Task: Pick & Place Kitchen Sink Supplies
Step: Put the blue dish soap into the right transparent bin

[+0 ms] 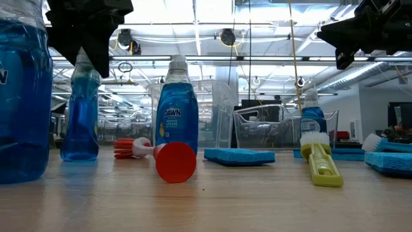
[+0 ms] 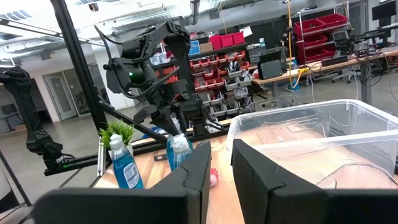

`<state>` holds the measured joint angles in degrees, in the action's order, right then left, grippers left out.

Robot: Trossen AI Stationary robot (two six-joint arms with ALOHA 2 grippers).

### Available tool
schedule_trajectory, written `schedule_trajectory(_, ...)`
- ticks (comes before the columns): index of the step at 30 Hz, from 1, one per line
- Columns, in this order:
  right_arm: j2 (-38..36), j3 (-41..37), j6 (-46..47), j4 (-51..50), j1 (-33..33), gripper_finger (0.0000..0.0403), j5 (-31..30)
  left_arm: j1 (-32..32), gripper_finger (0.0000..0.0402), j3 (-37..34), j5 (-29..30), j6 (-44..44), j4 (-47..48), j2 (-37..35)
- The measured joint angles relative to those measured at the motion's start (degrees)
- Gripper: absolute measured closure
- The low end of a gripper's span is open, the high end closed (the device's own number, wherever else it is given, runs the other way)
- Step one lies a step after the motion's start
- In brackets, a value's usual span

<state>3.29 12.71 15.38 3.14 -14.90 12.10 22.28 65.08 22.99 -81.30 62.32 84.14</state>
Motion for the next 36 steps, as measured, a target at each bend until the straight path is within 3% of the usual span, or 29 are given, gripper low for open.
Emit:
schedule_trajectory(2,-0.02,0.0,0.0,0.0,0.0,0.0348,0.0,0.0,0.0269,0.0,0.06,0.11,-0.11,-0.09)
schedule_trajectory(26,0.0,0.0,0.39,0.0,0.0,0.0348,0.0,0.0,0.0271,-0.02,2.82,0.71,-1.39,0.0)
schedule_trajectory(36,-0.02,0.0,0.42,0.04,0.0,0.0348,0.0,-0.21,0.0272,1.34,3.06,5.8,-0.97,-2.01)
